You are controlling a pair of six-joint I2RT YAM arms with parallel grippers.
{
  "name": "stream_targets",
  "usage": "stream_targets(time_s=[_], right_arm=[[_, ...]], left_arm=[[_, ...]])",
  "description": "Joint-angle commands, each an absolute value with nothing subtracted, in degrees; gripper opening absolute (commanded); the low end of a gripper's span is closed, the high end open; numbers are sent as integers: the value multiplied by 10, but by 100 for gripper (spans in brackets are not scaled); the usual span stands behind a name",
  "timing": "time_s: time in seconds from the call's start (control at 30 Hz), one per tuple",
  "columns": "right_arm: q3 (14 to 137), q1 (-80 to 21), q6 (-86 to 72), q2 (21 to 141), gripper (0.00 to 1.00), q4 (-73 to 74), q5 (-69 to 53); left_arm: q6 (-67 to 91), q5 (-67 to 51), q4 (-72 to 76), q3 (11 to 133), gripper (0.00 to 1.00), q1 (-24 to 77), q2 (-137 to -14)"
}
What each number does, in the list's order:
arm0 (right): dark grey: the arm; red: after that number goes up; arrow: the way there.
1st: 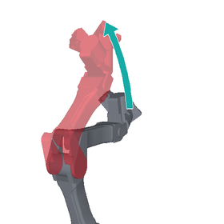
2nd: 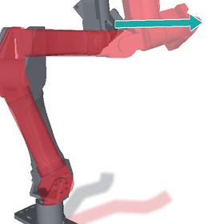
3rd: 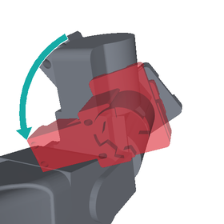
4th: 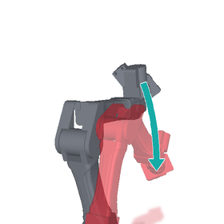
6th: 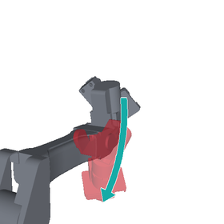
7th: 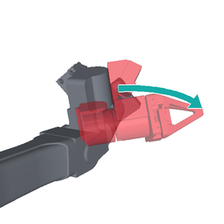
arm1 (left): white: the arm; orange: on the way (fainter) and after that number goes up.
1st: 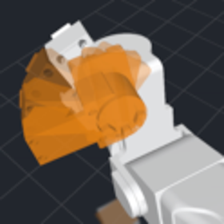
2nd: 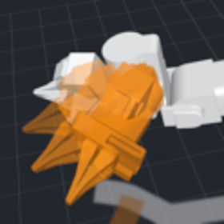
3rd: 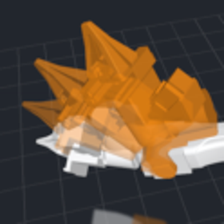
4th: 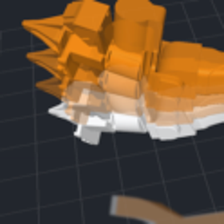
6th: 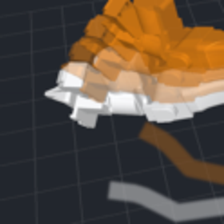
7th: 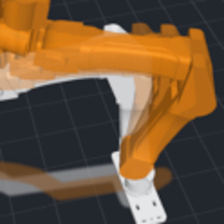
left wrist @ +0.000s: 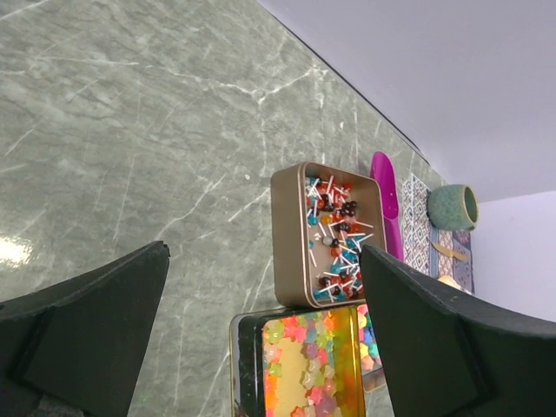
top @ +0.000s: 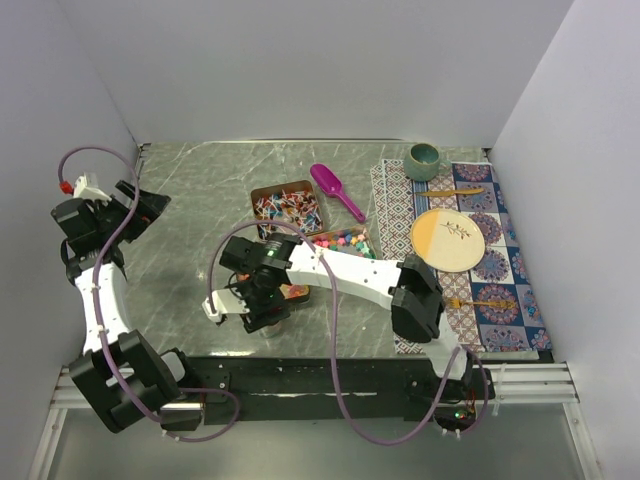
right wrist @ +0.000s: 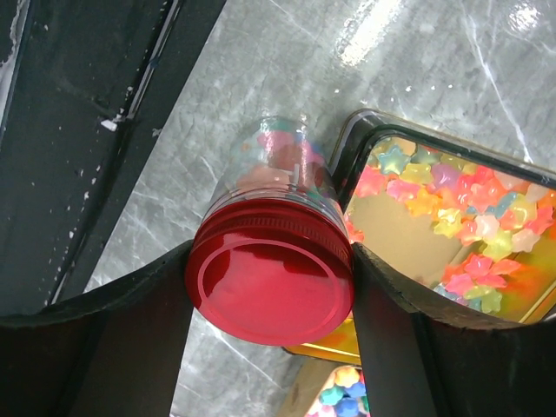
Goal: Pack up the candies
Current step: Move the packing bottle to the center of the board.
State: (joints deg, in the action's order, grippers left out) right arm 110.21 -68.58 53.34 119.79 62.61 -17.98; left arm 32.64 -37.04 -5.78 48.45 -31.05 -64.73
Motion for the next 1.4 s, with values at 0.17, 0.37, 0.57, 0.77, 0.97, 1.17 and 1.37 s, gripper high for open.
stream_targets(time_s=[0.17,0.37,0.57,0.77,0.97,1.17,1.37], right_arm=[[942,-669,505,1117,55,628,-144],[872,-633,503,1059,53,633,-132],[783,-570,512,991,52,642,-118],[723,-524,512,945,52,632,-120],[684,-489,514,909,52,635,-119],[667,-466,499,874,53,639,-134],[675,-464,476,866,54,632,-148]], left_arm=[[258,-438,-5,500,98,-272,-645],[217,-448,-28,508,97,-246,-647],[176,-466,-60,496,98,-193,-636],[148,-417,-71,451,98,-9,-520],[252,-298,-77,354,95,184,-462],[235,-171,-14,273,93,300,-459],[234,-114,32,237,94,421,-454]])
